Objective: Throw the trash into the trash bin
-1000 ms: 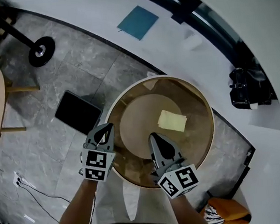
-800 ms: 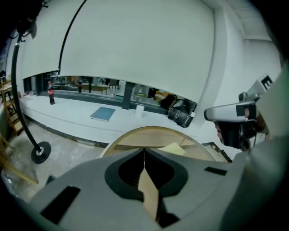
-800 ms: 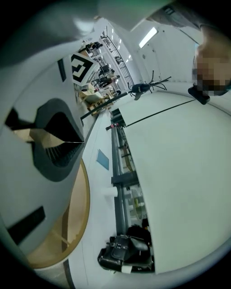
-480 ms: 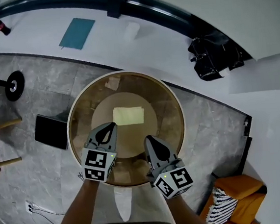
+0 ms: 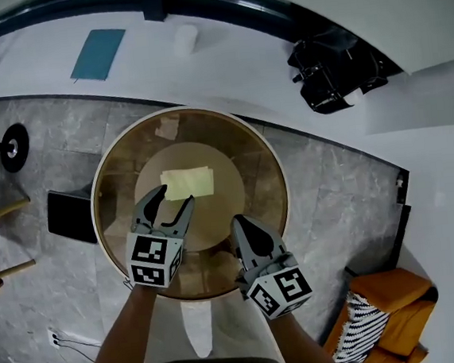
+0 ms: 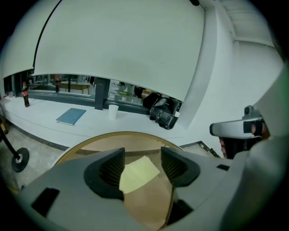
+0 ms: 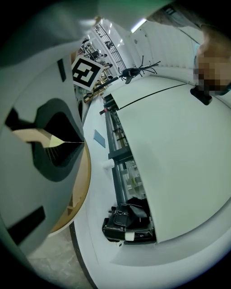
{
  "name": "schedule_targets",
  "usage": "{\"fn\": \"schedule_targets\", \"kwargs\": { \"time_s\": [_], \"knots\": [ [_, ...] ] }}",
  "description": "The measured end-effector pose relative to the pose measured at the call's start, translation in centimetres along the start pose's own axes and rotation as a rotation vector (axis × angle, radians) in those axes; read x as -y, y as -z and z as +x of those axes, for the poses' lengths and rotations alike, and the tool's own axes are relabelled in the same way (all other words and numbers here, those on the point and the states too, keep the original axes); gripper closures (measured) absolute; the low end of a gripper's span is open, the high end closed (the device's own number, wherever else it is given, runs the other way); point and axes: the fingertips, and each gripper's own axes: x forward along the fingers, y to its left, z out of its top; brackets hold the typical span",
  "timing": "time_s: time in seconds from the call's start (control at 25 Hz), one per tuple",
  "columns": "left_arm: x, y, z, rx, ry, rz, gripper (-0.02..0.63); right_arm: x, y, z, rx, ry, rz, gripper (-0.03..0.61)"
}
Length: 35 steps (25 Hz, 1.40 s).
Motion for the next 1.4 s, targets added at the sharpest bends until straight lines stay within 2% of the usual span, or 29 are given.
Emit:
{"fn": "schedule_targets", "kwargs": {
  "time_s": [0.04,0.16,0.44,0.64,1.0,1.16,1.4],
  "knots": [
    [-0.1,0.1,0.3,-0.001,-0.012,0.001,0.346,0.3,0.1,0.0,-0.003,0.0,0.0,0.56],
    [-0.2,0.6,1.0,-0.012,-0.024,-0.004,0.316,0.9,0.3,0.3,-0.011,0.0,0.0,0.558],
    [-0.4,2.6,3.3,-0.057,-0.03,-0.011,0.304,2.4,1.4,1.1,-0.037,-0.003,0.006,0.56],
    [-1.3,5.1,5.9,-0.082,-0.064,-0.029,0.288,3.9,3.4,2.2,-0.063,0.001,0.024,0.56],
    [-2.3,8.3,9.5,-0.104,-0.128,0.018,0.262,6.4,6.5,3.8,-0.104,-0.005,0.034,0.558],
    [-2.3,8.5,9.9,-0.077,-0.161,0.054,0.259,7.2,7.2,3.7,-0.112,-0.003,0.037,0.56],
    [-2.4,8.7,10.0,-0.083,-0.19,0.076,0.259,7.4,7.9,3.2,-0.126,-0.006,0.046,0.558]
  ]
}}
